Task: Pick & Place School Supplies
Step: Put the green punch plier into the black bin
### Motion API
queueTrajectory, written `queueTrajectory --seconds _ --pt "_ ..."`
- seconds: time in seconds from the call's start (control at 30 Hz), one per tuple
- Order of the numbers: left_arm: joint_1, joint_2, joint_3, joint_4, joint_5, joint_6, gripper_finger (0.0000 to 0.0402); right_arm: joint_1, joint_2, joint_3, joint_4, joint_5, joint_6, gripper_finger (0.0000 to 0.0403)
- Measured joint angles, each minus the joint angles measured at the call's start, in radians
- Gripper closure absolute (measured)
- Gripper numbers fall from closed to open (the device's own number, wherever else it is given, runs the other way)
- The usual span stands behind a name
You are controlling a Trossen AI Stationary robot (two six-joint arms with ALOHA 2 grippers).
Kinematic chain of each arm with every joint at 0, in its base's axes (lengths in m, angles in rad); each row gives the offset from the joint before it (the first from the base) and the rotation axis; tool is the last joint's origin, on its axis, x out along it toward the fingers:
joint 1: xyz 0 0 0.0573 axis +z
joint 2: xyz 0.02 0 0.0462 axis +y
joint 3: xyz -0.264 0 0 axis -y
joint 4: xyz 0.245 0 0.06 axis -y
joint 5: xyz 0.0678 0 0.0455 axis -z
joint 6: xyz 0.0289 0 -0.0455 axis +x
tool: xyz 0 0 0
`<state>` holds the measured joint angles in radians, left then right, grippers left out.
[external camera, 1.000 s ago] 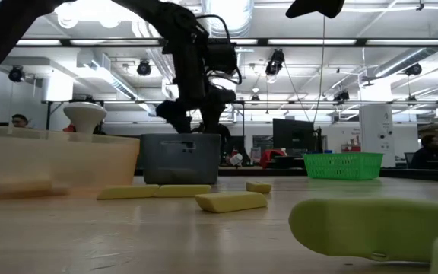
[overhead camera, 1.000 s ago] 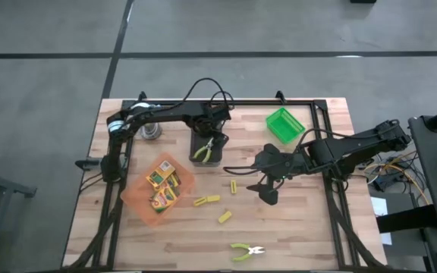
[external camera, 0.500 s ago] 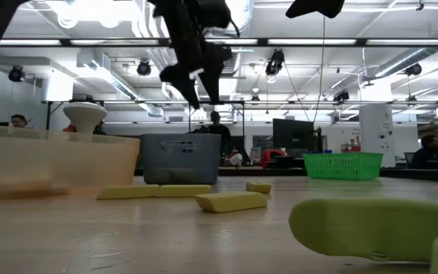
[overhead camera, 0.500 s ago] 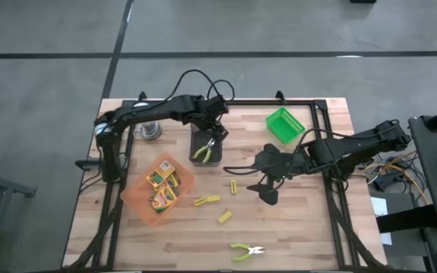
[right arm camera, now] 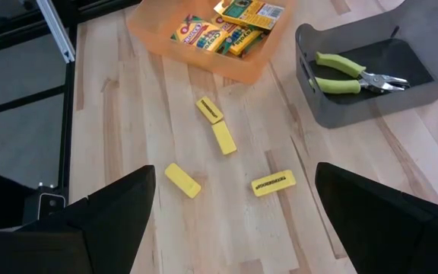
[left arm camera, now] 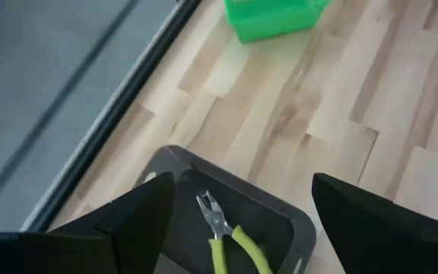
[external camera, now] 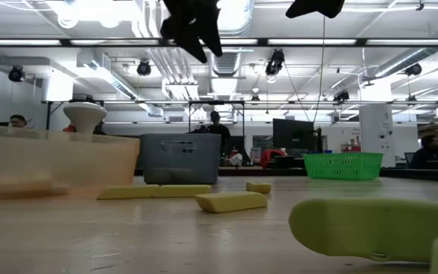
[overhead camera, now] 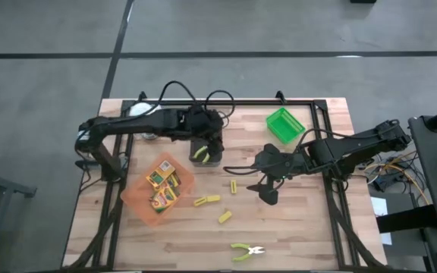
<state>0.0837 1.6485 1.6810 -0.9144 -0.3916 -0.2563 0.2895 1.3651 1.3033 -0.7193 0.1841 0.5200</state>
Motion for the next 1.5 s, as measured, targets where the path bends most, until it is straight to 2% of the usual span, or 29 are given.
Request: queueTrajectory --seconds 0.2,0.53,0.87,1.07,1.2,1.5 --pt "-0.106 -0.008 0.0 0.018 -0.183 0.004 0.0087 0.0 0.0 0.0 0.0 0.0 0.0 0.0048" --pt "-0.266 -0.058 0.0 0.02 -0.346 0.037 0.009 0.0 0.0 0.0 0.0 0.0 0.0 0.0048" --pt "-0.423 -0.12 0.0 0.07 -0.37 0.046 0.0094 0.0 0.0 0.0 0.0 0.0 0.0 0.0048" --pt "-0.555 -0.136 0.0 0.201 -0.38 0.041 0.0094 0.0 0.0 0.0 0.0 0.0 0.0 0.0048" --pt "-0.639 -0.112 -0.006 0.282 -0.429 0.044 0.0094 0.0 0.0 0.0 0.0 0.0 0.0 0.0048" --pt "-0.751 -0.064 -0.148 0.677 -0.453 0.214 0.0096 0.0 0.0 0.0 0.0 0.0 0.0 0.0048"
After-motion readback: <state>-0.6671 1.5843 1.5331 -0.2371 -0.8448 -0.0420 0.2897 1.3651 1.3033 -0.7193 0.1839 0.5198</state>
